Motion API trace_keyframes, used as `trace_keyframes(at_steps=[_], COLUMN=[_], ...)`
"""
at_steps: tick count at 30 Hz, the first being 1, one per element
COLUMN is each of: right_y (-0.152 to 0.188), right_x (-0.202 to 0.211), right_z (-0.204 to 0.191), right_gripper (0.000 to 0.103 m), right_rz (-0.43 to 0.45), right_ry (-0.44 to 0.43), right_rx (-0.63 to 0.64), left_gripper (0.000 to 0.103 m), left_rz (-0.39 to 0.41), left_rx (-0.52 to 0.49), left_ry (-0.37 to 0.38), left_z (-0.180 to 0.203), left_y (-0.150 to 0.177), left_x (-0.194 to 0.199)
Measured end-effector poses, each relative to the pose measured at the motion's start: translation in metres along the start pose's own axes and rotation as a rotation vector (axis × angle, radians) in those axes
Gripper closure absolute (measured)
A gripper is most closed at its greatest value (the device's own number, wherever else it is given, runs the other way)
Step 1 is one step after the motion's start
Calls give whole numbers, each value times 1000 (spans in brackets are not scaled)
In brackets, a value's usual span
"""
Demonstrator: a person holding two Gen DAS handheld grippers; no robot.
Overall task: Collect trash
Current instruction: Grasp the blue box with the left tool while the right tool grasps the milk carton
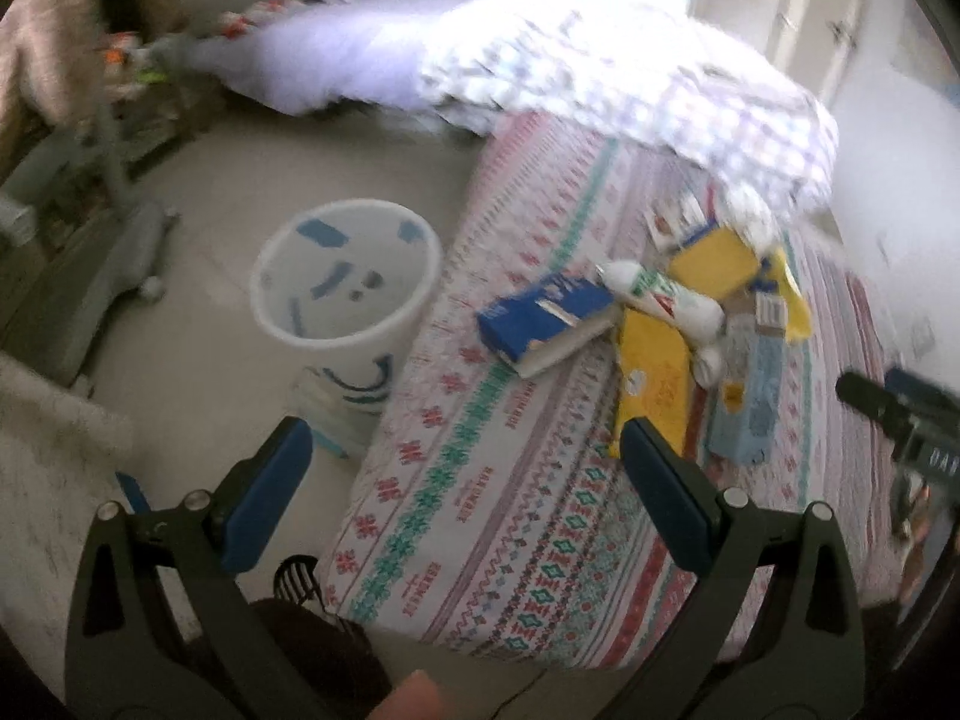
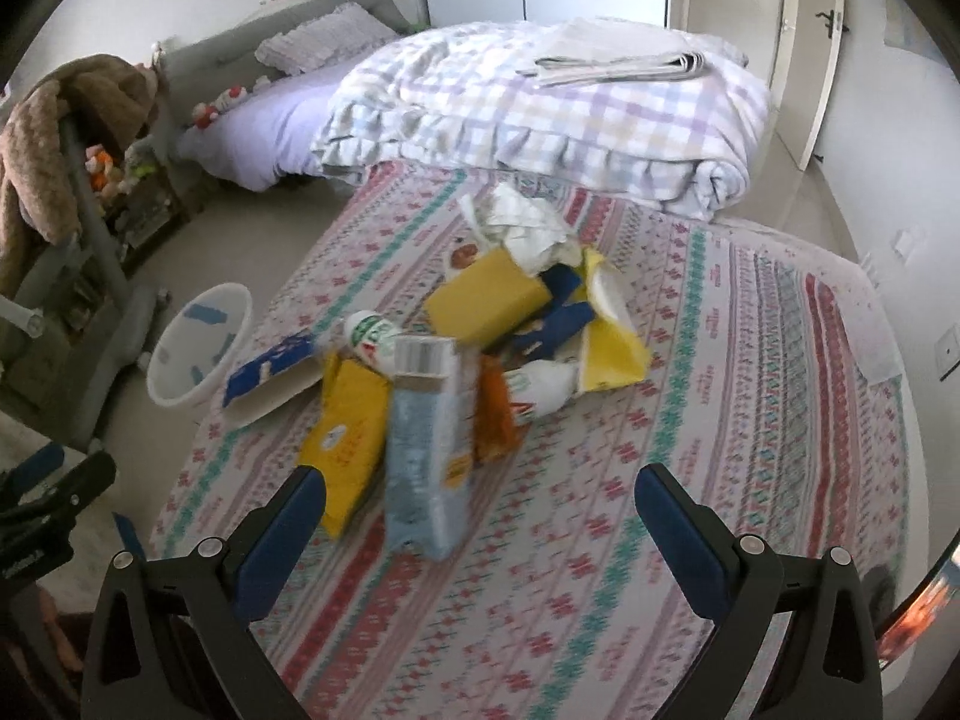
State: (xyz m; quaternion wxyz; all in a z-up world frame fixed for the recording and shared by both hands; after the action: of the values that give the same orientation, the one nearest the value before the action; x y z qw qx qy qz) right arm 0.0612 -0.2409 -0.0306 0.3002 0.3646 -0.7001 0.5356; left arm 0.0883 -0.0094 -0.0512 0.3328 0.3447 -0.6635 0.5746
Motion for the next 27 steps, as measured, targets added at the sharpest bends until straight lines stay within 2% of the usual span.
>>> trace_keyframes(at_steps=[4, 8, 10, 12, 15, 17, 22, 25, 27], right_y=[-9, -8, -4, 2, 3, 3, 2, 2, 2], right_x=[-6, -29, -42, -60, -77, -84, -100, -103, -104], right_z=[6, -3, -6, -7, -13, -15, -13, -8, -5], right_gripper=[0, 2, 7, 18, 24, 30, 36, 40, 56], right_rz=[-28, -73, -92, -149, -181, -189, -206, -202, -211], right_ry=[-13, -78, -96, -117, -187, -195, -204, -214, -220], right_rx=[11, 43, 38, 7, -32, -43, -63, -81, -93], left_gripper=[1, 1, 1, 1, 1, 1, 1, 4, 7], left_rz=[-49, -69, -84, -109, -92, -71, -49, -63, -86], left_rx=[-137, -182, -185, -201, -231, -254, -298, -313, -308], left_ry=[29, 45, 37, 48, 81, 86, 115, 124, 141], left_z=[17, 24, 24, 27, 35, 40, 51, 56, 58], left_y=[-14, -20, -17, -17, -22, -28, -37, -37, -35], left_x=[-19, -44, -60, -71, -80, -88, -110, -124, -131])
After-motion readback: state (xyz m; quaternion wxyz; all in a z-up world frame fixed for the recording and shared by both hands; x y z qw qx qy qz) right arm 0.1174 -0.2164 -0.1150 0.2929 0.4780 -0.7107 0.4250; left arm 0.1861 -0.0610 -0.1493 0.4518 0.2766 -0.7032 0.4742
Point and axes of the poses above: each gripper's, at about its wrist camera, not at the fingertips, and x roughly against the way its jaws point, z to its right, y to its underside, the point moved 9 cm from there along -x, roughly the way its jaws point, and after that the axes turned 11 degrees about -y, right-handed, at the moved point
